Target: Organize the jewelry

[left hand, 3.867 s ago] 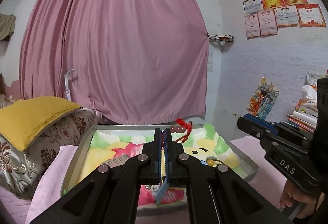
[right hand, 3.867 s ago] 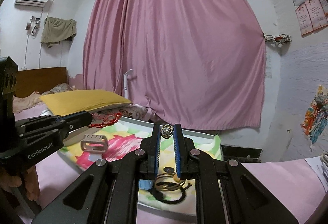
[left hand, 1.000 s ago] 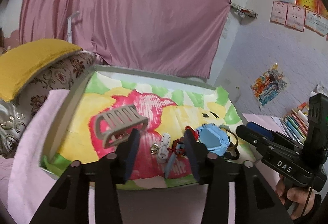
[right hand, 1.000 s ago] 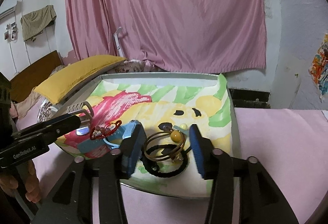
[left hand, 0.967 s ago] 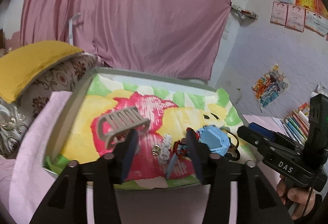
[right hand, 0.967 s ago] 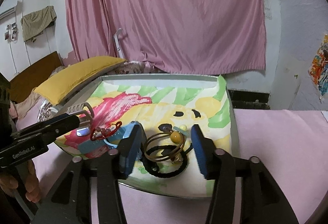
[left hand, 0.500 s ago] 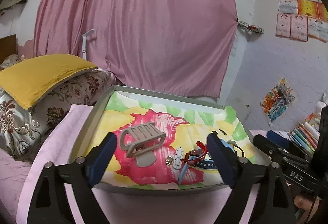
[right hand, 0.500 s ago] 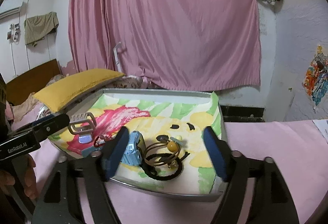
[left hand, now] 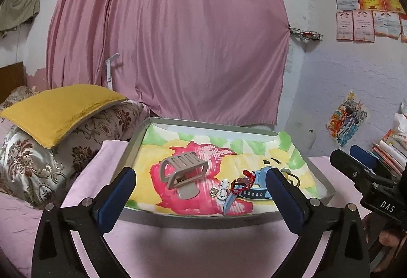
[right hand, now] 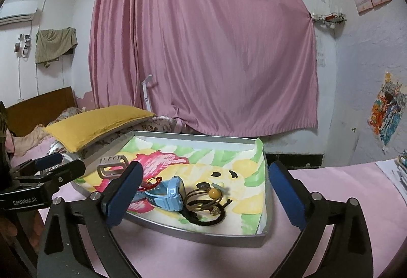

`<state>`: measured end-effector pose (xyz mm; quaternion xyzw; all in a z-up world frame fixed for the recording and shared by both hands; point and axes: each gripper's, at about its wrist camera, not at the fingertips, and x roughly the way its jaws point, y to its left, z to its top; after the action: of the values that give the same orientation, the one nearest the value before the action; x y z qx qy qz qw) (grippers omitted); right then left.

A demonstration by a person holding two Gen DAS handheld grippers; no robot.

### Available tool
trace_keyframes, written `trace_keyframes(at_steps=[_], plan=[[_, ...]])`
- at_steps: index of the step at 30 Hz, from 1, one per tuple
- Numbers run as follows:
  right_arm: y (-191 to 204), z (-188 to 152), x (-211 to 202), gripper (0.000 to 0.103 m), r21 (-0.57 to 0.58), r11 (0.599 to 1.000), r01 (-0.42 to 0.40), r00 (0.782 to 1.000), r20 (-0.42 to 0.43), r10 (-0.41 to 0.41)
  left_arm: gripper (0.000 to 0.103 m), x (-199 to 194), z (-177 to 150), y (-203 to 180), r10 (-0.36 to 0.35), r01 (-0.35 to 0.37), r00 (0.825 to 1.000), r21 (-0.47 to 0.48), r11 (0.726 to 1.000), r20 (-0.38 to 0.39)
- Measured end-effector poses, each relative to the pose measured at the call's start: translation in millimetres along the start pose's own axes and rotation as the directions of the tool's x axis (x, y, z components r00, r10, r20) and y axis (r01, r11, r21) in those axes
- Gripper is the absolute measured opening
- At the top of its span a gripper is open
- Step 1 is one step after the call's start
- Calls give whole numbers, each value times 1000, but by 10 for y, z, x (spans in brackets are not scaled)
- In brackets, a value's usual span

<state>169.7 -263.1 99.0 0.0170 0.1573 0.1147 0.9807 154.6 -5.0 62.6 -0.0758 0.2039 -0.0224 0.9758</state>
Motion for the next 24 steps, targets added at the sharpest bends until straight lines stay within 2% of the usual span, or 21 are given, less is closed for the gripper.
trace_keyframes(at_steps=[16, 24], plan=[[109, -201, -501, 101, 2, 1000, -25, 999, 25, 25, 102, -542, -190, 36, 21, -24, 998, 46, 999, 58], [151, -324, -697, 101, 6, 1000, -4, 1000, 31, 4, 102, -732, -303, 143, 58, -59, 995, 15, 998, 84]])
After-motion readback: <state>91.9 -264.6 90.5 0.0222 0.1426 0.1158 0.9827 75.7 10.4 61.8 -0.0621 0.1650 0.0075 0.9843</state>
